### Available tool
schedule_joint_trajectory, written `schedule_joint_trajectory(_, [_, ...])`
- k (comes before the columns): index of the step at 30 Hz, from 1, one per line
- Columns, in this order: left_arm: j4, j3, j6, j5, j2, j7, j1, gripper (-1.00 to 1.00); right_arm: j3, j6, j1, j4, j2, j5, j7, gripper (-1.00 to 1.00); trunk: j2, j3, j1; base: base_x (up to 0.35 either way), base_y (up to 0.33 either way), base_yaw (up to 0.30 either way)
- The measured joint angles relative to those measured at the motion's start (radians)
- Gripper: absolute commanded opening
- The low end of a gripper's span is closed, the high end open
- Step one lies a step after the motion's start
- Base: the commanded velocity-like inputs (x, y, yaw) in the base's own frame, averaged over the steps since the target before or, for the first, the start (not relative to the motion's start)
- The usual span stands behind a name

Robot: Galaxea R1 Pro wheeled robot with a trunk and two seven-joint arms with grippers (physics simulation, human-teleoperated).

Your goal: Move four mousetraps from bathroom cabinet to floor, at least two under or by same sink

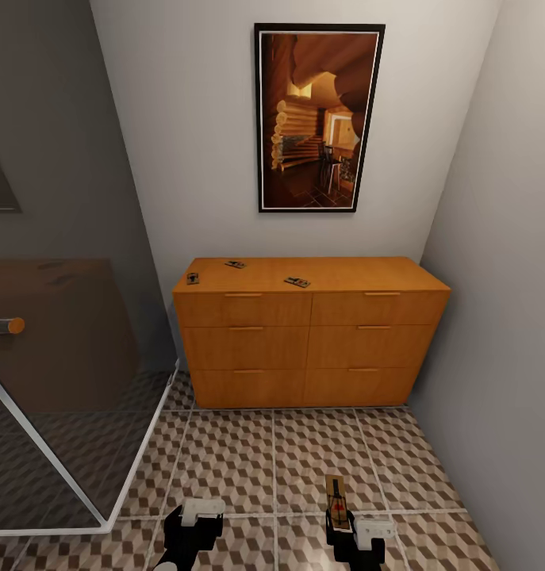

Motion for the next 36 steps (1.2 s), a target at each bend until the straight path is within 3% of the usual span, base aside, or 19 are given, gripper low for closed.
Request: schedule_joint_trajectory(36, [0.001,0.000,-0.001,-0.003,0.004,0.000,0.000,1.00,0.000,0.000,0.000,0.000,0.000,0.000,0.000,-1.00,0.000,0.000,0.000,0.000,0.000,0.000])
